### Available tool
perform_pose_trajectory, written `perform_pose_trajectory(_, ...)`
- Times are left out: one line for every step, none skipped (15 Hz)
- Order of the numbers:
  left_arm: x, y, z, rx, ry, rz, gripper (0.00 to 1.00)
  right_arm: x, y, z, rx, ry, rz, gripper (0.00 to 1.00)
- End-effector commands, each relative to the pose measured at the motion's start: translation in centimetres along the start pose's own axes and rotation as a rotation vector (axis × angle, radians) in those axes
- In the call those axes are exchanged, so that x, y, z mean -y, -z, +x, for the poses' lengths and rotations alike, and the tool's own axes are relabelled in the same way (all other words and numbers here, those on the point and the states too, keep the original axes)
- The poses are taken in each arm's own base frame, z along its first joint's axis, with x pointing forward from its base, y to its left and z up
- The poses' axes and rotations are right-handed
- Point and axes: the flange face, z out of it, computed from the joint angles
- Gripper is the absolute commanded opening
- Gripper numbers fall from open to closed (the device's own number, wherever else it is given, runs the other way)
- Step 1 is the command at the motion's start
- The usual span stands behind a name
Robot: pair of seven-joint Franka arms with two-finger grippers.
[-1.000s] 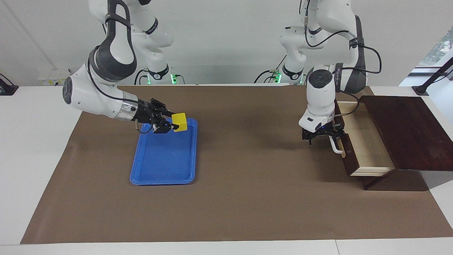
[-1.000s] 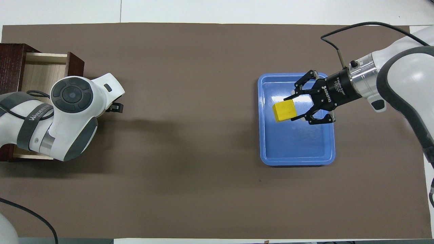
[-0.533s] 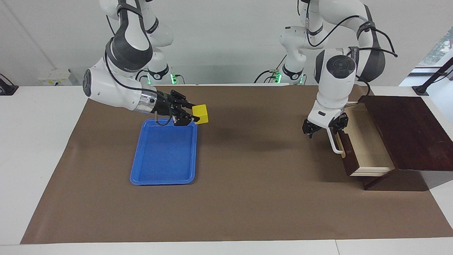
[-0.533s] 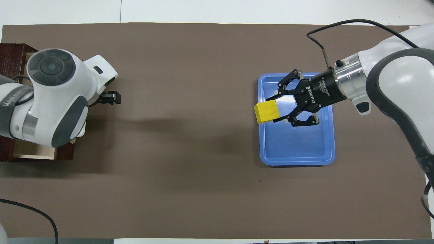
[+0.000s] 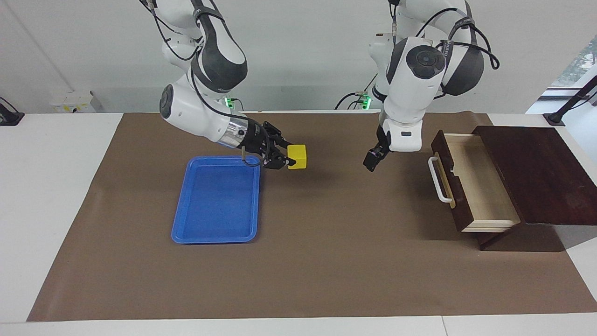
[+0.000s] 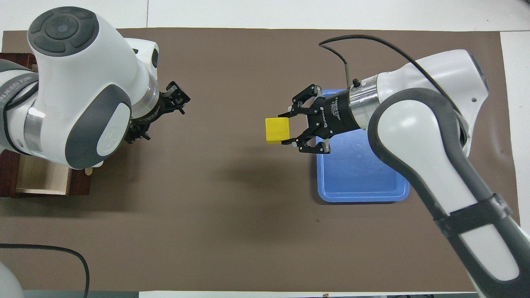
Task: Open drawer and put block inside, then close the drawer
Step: 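Carry the block toward the left gripper while the left gripper reaches it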
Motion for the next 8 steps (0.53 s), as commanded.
perform_pose_trajectory(-1.0,0.3,-0.6,0.051,0.407,-0.007,1.0,-1.1,-1.5,-1.5,0.01,-0.037,0.04,0.0)
perform_pose_trajectory(-1.7,0.4,-2.5,0.044,0.496,-0.02,1.0,-1.2,-1.8,-1.8,0.013,-0.049,0.05,0.0)
perform_pose_trajectory(-2.1,0.3,-3.5,0.044,0.562,-0.031,1.0,-1.2,-2.2,-2.2,0.012,-0.054,0.059,0.0)
perform_pose_trajectory(-2.3,0.5,-4.0,0.045,0.64,-0.045,1.0,-1.3,-2.7,-2.8,0.011,-0.064,0.073,0.0)
perform_pose_trajectory(-2.7,0.4,-5.1,0.045,0.688,-0.055,1.0,-1.4,-3.0,-3.3,0.01,-0.062,0.085,0.0)
perform_pose_trajectory(-3.0,0.3,-6.4,0.023,0.725,-0.065,1.0,-1.5,-3.5,-3.5,0.009,-0.057,0.084,0.0)
perform_pose_trajectory(-3.1,0.1,-7.3,-0.008,0.739,-0.071,1.0,-1.6,-3.6,-3.7,0.007,-0.054,0.081,0.0)
perform_pose_trajectory(-3.2,-0.3,-8.6,-0.017,0.738,-0.068,1.0,-1.7,-3.7,-3.7,0.008,-0.053,0.079,0.0)
